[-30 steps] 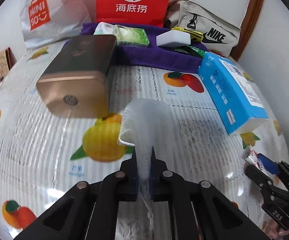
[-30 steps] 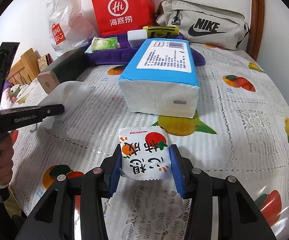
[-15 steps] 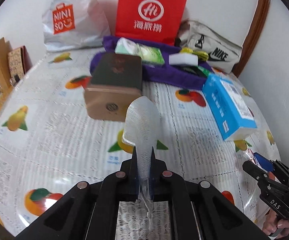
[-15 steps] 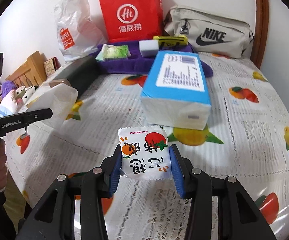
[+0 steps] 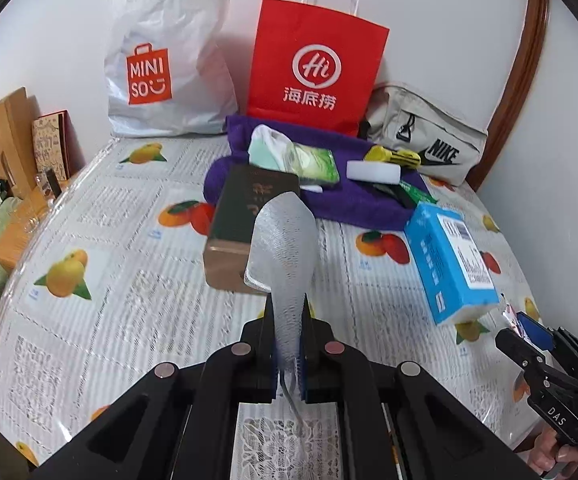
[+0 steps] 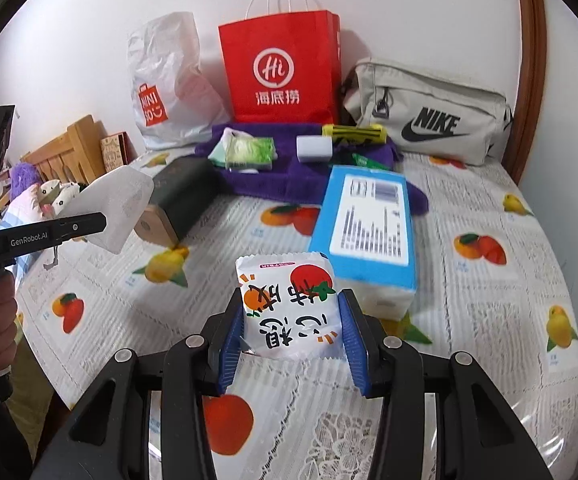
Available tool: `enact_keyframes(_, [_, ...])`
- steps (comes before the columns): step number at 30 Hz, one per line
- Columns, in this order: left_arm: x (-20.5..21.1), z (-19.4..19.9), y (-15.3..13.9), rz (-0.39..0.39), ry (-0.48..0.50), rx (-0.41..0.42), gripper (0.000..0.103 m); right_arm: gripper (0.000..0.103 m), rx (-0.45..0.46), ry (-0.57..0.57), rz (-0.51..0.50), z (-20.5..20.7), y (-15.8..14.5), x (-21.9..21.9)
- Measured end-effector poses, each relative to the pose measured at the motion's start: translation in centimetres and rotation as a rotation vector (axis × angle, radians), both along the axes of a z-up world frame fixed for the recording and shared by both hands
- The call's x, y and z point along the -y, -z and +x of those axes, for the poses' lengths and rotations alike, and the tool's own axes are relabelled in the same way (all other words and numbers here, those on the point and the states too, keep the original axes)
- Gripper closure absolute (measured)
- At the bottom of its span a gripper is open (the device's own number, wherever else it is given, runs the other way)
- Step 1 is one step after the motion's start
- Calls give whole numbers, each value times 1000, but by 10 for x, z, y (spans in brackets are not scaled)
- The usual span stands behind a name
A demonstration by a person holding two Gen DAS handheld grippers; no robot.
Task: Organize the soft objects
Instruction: 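Carry the mesh bag and snack packet over the purple towel with both tools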
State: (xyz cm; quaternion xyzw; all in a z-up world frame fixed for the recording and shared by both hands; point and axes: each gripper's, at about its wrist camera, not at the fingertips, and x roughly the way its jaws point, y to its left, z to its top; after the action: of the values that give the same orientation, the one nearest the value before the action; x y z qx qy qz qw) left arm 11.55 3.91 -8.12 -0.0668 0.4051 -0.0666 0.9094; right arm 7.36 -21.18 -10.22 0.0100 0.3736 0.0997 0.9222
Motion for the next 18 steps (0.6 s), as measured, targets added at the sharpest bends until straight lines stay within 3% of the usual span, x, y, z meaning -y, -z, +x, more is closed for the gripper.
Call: enact_keyframes(18, [-1, 35, -39, -15, -8, 43, 96, 58, 45, -22, -9, 40, -39, -1])
